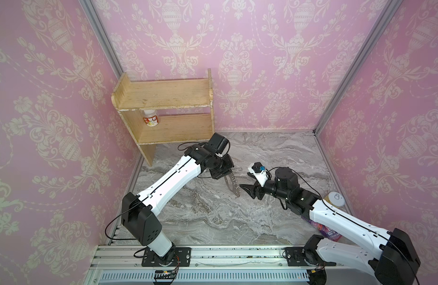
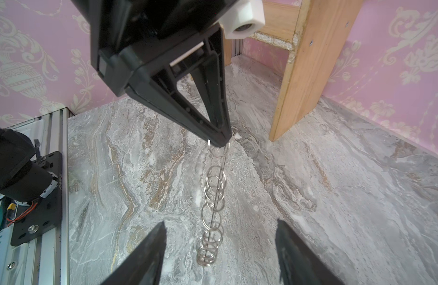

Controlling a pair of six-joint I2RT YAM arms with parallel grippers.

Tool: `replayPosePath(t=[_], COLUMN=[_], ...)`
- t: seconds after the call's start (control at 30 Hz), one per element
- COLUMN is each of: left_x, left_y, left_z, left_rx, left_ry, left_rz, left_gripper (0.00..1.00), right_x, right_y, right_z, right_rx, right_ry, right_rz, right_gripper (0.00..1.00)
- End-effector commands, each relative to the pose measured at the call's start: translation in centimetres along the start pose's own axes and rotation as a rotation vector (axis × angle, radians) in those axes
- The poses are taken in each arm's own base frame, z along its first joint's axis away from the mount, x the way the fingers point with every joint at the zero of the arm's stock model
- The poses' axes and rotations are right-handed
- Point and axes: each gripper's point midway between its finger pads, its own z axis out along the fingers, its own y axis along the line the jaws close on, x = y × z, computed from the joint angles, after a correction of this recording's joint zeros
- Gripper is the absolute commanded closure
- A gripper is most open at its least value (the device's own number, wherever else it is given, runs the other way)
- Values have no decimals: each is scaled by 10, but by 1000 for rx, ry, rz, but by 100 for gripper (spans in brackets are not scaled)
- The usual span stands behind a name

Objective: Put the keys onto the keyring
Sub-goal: 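Grasp the raised keyring plate with the right gripper beside the left gripper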

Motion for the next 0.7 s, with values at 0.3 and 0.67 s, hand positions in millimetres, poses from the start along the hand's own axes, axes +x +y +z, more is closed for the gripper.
replayPosePath(t=[0.3, 0.67], left_x=[16, 17], left_y=[-10, -9], left_z=[-1, -7], left_rx=[50, 65], left_ry=[36, 22], left_rz=[3, -6], left_gripper=[100, 100], right_x=[-32, -17], right_y=[10, 6], right_z=[27, 38], right_rx=[-77, -71], right_ry=[-68, 14], right_rz=[13, 8], right_gripper=[43, 64])
